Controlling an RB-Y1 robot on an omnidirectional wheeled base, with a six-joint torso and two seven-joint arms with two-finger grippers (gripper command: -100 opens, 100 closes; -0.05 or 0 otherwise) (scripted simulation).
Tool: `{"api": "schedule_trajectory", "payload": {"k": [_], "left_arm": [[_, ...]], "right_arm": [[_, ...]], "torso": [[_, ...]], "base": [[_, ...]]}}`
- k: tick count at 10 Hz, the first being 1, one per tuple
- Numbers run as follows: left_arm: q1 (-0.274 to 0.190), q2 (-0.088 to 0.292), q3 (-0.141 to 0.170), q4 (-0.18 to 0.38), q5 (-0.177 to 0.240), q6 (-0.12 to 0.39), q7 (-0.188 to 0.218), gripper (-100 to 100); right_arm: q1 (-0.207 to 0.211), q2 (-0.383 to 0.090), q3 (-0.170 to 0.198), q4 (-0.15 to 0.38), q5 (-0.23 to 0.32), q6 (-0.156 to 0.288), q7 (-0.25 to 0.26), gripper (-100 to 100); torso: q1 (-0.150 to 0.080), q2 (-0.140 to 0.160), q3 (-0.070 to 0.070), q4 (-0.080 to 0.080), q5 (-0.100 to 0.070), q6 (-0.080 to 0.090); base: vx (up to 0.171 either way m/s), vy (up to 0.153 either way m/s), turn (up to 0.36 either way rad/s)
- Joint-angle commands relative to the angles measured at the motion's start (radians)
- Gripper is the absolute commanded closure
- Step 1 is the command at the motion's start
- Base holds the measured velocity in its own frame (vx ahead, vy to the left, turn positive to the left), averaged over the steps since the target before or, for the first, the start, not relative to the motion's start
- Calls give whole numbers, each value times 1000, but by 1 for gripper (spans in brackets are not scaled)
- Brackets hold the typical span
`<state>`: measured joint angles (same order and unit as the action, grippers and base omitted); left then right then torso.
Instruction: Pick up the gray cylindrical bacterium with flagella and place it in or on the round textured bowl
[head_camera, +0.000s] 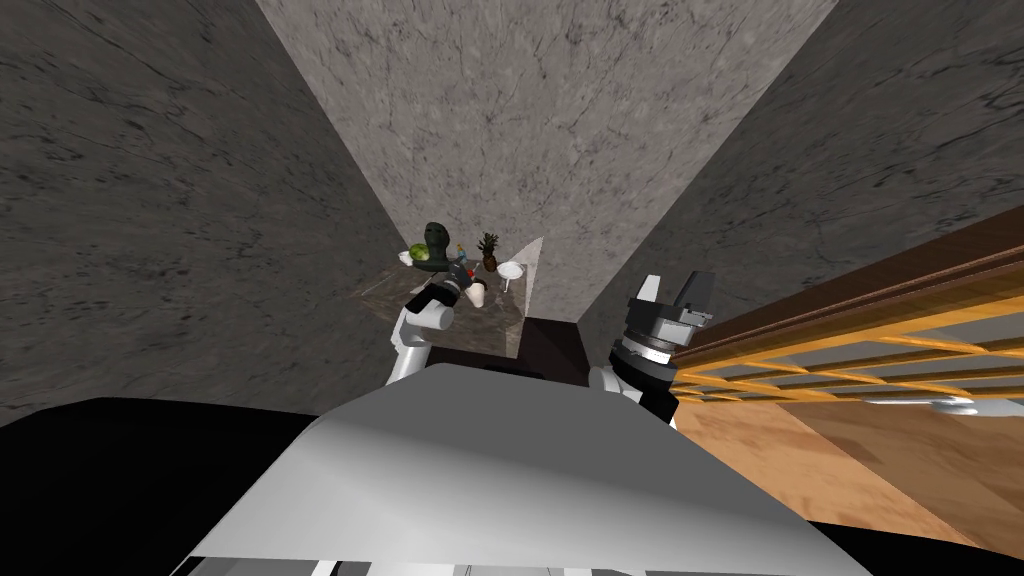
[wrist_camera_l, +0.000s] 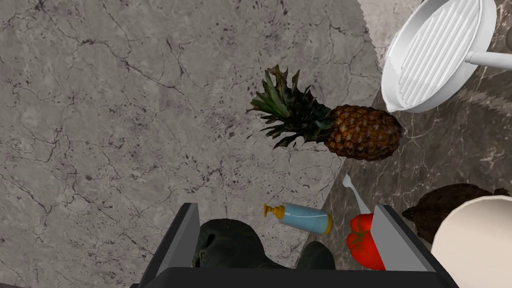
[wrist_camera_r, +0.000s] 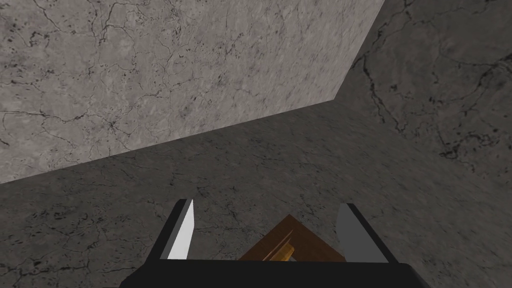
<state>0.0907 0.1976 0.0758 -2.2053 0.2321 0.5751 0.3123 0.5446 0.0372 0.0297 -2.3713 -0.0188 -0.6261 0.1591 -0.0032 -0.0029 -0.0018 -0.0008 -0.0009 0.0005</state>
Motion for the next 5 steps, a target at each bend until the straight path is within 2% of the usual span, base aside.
{"api": "schedule_trajectory", "payload": {"k": [1,4,5], "left_arm": [[-19,-2,18,14,11,50,12,-100],[-32,-6,34,25,17,127,21,-100],[-43,-11,49,36,23,159,30,-100]], "right_arm": [[0,0,0,0,0,0,0,0],[0,0,0,0,0,0,0,0],[0,0,0,0,0,0,0,0]], "torso": [[0,0,0,0,0,0],[0,-1,-1,0,0,0],[0,-1,-1,0,0,0]], "base": [[17,-62,15],[34,-58,8],[34,-58,-5]]}}
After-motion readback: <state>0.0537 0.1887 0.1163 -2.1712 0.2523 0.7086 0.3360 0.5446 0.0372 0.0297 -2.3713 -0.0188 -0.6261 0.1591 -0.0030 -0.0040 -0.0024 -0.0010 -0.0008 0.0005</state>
